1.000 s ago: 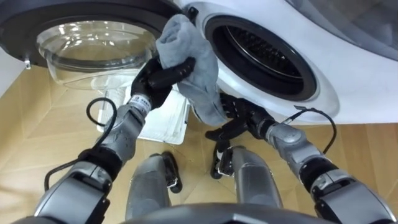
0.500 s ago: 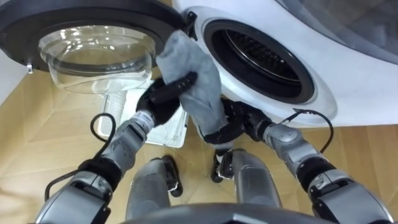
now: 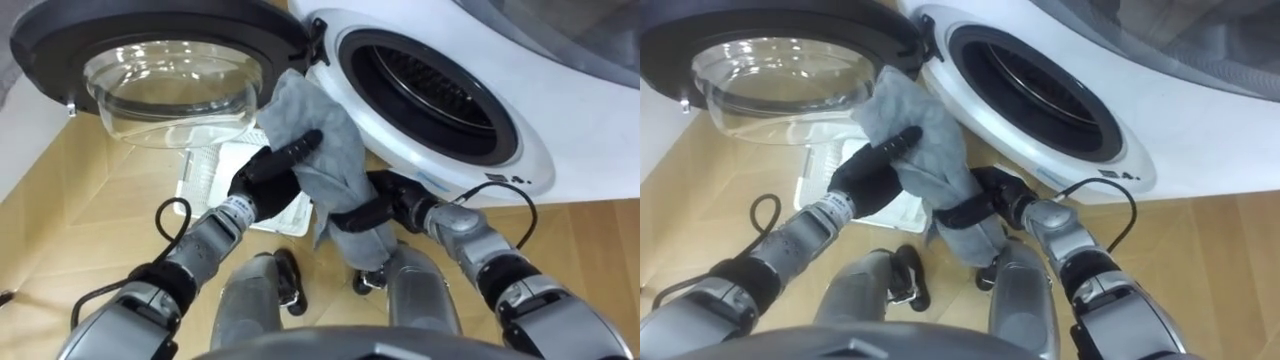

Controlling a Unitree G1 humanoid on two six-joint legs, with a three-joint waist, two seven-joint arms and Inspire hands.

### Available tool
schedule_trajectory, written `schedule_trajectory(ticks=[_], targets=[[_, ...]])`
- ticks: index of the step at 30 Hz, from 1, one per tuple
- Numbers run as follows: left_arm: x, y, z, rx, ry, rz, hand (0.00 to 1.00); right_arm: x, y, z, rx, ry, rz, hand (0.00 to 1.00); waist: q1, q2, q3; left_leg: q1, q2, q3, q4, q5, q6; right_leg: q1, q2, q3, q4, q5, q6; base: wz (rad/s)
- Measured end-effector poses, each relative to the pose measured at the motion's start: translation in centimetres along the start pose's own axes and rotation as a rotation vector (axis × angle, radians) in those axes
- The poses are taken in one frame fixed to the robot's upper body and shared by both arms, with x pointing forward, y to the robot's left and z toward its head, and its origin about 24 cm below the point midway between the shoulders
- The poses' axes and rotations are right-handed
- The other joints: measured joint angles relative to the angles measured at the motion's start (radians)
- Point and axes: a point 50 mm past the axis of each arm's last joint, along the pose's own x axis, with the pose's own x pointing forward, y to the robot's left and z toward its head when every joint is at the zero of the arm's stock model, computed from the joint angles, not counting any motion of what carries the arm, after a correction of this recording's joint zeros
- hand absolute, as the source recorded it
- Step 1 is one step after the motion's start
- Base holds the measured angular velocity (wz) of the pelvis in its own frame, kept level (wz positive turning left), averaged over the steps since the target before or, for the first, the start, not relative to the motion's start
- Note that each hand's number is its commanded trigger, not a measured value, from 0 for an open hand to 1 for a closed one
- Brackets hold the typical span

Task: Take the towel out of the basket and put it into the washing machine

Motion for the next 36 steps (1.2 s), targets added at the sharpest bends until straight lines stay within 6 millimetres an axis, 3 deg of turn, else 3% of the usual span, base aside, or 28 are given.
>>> schedule_trajectory(ticks=[6, 7, 8, 15, 21, 27, 31, 36], targets=[[0.1, -0.1, -0.4, -0.05, -0.013, -0.005, 1.0, 0.0, -0.1, 0.0, 0.011, 0.002, -0.013, 1.0, -0.004, -0.001, -0.0008, 0.0, -0.001, 0.0, -0.005, 0.0, 0.0, 0.001, 0.002, 0.001, -0.01, 0.0, 0.001, 0.0], [0.0, -0.1, -0.4, -0.065, -0.02, -0.005, 0.33, 0.0, -0.1, -0.1, 0.024, 0.0, -0.016, 1.0, -0.003, -0.002, -0.0009, 0.0, -0.001, 0.0, -0.006, 0.0, 0.0, 0.001, 0.002, 0.0, -0.011, 0.0, 0.001, 0.0], [0.0, -0.1, -0.3, -0.073, -0.026, -0.004, 0.0, 0.0, -0.1, 0.0, 0.032, -0.003, -0.017, 1.0, -0.003, -0.002, -0.001, 0.0, -0.001, 0.001, -0.007, 0.0, 0.0, 0.001, 0.002, 0.0, -0.011, 0.0, 0.001, 0.0], [0.0, 0.0, 0.4, -0.122, -0.081, -0.001, 0.0, -0.1, -0.3, -0.2, 0.093, -0.017, -0.03, 1.0, 0.001, -0.006, -0.0035, 0.004, -0.01, -0.001, -0.016, 0.007, 0.001, 0.003, -0.003, 0.003, -0.015, 0.002, 0.003, 0.01], [-0.4, 0.9, 1.0, -0.138, -0.116, 0.08, 0.0, -0.6, -1.0, -2.2, 0.219, 0.034, -0.114, 1.0, 0.011, -0.005, -0.0033, 0.014, -0.01, 0.0, -0.023, 0.011, 0.001, 0.015, -0.003, 0.0, -0.017, 0.002, 0.004, 0.01], [-2.1, 3.6, 2.1, 0.1, -0.092, 0.351, 0.0, -1.9, -1.9, -5.3, 0.487, 0.083, -0.248, 1.0, 0.059, -0.003, -0.0025, 0.024, -0.01, 0.003, -0.038, 0.012, -0.001, 0.021, 0.001, -0.001, -0.025, 0.002, 0.002, -0.01], [-4.0, 5.7, 2.2, 0.335, -0.033, 0.59, 0.0, -2.6, -2.7, -6.4, 0.672, 0.07, -0.329, 1.0, 0.067, 0.002, -0.001, 0.016, -0.016, -0.005, -0.041, 0.012, -0.002, 0.015, -0.005, -0.007, -0.016, -0.005, 0.006, 0.07], [-5.7, 7.2, 1.6, 0.477, 0.012, 0.756, 0.0, -3.5, -3.8, -7.5, 0.872, 0.051, -0.427, 1.0, 0.077, 0.005, -0.0005, 0.012, -0.03, -0.014, -0.036, 0.013, -0.001, 0.017, -0.024, -0.021, -0.008, -0.019, 0.014, 0.13]])
